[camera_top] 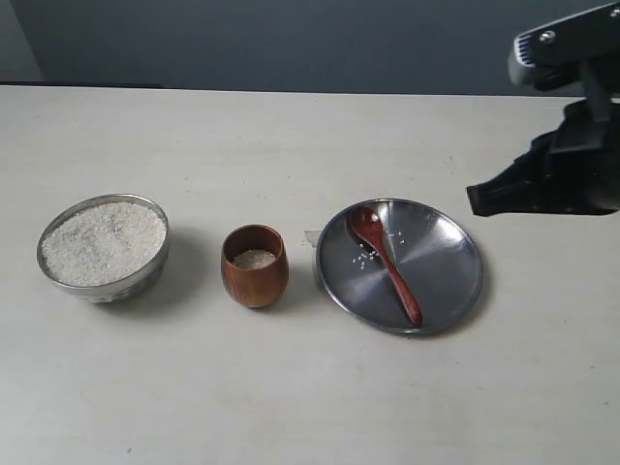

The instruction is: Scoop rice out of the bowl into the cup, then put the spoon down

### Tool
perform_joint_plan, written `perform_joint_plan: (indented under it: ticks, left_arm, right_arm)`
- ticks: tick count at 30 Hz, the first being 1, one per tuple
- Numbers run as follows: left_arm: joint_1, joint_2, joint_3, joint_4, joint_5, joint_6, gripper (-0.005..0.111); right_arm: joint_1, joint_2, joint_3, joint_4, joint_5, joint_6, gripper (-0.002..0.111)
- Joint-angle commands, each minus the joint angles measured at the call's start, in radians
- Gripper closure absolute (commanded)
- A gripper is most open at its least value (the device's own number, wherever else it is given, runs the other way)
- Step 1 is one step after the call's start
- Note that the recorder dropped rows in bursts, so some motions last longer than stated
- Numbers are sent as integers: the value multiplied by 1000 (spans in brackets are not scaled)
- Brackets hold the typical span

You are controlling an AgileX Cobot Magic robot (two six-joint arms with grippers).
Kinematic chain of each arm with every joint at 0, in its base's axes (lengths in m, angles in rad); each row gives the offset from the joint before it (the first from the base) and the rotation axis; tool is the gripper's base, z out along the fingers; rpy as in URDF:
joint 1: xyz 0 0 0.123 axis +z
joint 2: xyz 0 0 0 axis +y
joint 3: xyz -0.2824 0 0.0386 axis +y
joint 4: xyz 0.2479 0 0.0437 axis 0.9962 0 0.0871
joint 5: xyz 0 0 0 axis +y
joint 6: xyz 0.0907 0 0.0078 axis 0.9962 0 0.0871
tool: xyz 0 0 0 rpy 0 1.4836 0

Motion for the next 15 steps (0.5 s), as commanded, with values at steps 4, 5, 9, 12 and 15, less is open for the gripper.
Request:
perform_joint_plan:
  ticks: [4,5,9,12,15]
  left_arm:
    - [-2,2,-7,6,-6,-3,106]
    - [-2,2,-7,6,-6,-3,106]
    - [-2,2,-7,6,-6,-3,106]
    - [-2,2,-7,6,-6,-3,106]
    - [-2,2,-7,6,-6,-3,106]
  right_arm:
    - [-6,-241,169,-10,39,-15,108]
    - [-6,-280,195,-10,57,-20,108]
    - [-6,-394,248,-1,132,-20,108]
    - [-6,-459,252,16,217,-21,108]
    - [-6,-505,252,16,248,-19,108]
